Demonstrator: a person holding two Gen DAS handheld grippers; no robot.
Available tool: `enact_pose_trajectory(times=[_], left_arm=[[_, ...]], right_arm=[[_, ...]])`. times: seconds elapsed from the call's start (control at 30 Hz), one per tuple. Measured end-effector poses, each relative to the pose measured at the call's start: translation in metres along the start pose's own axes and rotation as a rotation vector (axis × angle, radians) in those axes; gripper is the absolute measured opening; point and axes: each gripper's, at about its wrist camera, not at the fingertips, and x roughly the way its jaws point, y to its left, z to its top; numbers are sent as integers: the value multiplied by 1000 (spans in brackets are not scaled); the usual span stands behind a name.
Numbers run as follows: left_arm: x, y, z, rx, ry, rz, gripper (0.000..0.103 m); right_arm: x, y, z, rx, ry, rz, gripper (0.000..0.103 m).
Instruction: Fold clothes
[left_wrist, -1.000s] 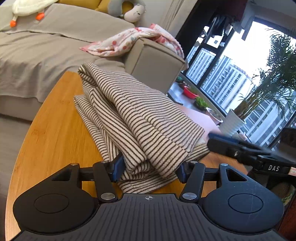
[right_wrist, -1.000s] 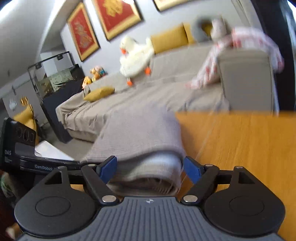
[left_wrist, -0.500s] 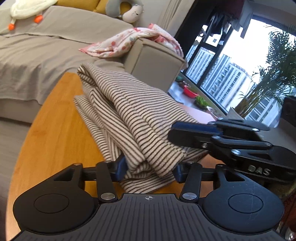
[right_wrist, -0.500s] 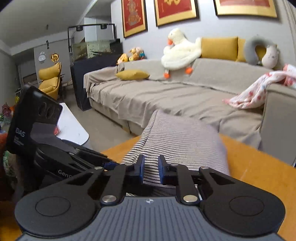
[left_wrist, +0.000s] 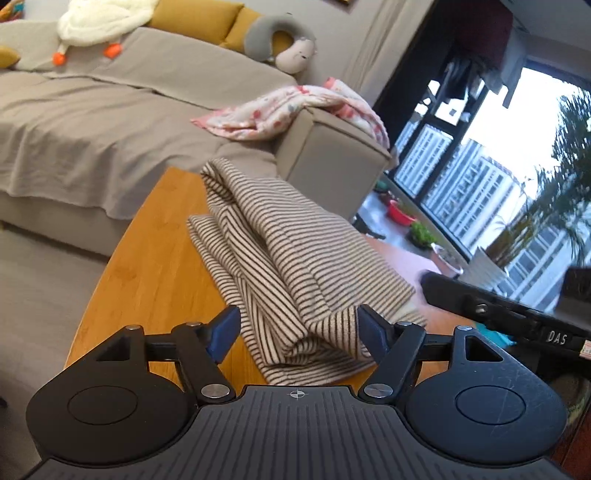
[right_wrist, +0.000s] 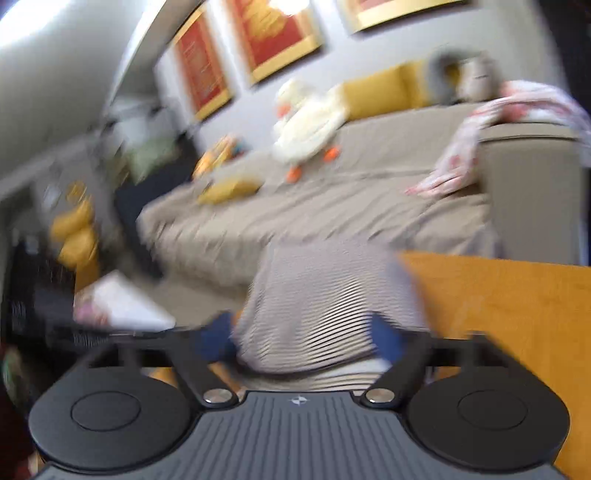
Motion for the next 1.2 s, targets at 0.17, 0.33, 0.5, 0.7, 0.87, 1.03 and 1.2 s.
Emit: enact_pose_trajectory(times=[0.17, 0.33, 0.5, 0.7, 0.87, 1.03, 1.2], left_arm=[[-23, -3, 11, -79, -77, -95, 79], [21, -11, 2, -26, 75, -37, 65], [32, 17, 3, -98, 75, -16, 54], [36, 24, -1, -78, 59, 16, 56], [32, 5, -12, 4, 45, 100, 60], [21, -21, -36, 14, 41, 255, 81], [9, -53, -59, 15, 3, 415, 103]], right_arm=[[8, -23, -5, 111, -2, -32, 90], [31, -51, -13, 242, 39, -46, 72], [29, -31, -6, 192, 30, 7, 48], [43, -28, -18, 147, 94, -33, 46], [41, -31, -27, 125, 90, -77, 53], [17, -22, -24, 68, 71, -128, 90], [-12, -10, -29, -10, 84, -215, 103]])
